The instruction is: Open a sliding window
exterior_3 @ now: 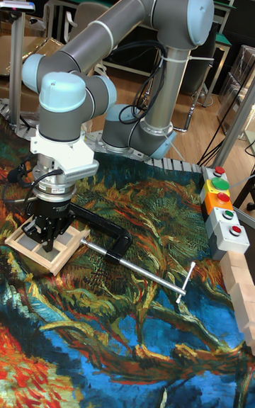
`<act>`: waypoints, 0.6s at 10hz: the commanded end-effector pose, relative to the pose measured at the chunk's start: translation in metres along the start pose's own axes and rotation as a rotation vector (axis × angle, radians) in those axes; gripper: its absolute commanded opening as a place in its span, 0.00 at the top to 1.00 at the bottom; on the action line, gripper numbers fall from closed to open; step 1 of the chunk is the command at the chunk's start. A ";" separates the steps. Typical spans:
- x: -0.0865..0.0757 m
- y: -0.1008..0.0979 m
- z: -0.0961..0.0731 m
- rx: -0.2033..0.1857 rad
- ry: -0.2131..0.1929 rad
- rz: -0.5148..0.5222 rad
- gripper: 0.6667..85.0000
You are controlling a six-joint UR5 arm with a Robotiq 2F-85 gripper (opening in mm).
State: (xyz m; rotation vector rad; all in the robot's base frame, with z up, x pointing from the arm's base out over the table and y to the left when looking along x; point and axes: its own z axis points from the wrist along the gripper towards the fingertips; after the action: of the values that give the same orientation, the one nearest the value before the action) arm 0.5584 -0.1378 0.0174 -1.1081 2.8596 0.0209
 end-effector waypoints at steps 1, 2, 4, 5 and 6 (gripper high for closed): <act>0.000 -0.003 0.001 -0.002 -0.010 0.001 0.99; 0.001 -0.003 0.000 -0.003 -0.011 -0.002 0.99; 0.002 -0.003 0.001 -0.009 -0.016 -0.003 0.99; 0.003 -0.003 0.001 -0.009 -0.016 -0.005 0.99; 0.003 -0.002 0.001 -0.011 -0.020 -0.005 0.99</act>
State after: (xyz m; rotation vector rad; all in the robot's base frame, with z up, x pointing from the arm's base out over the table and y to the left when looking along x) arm 0.5575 -0.1414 0.0154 -1.1218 2.8510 0.0290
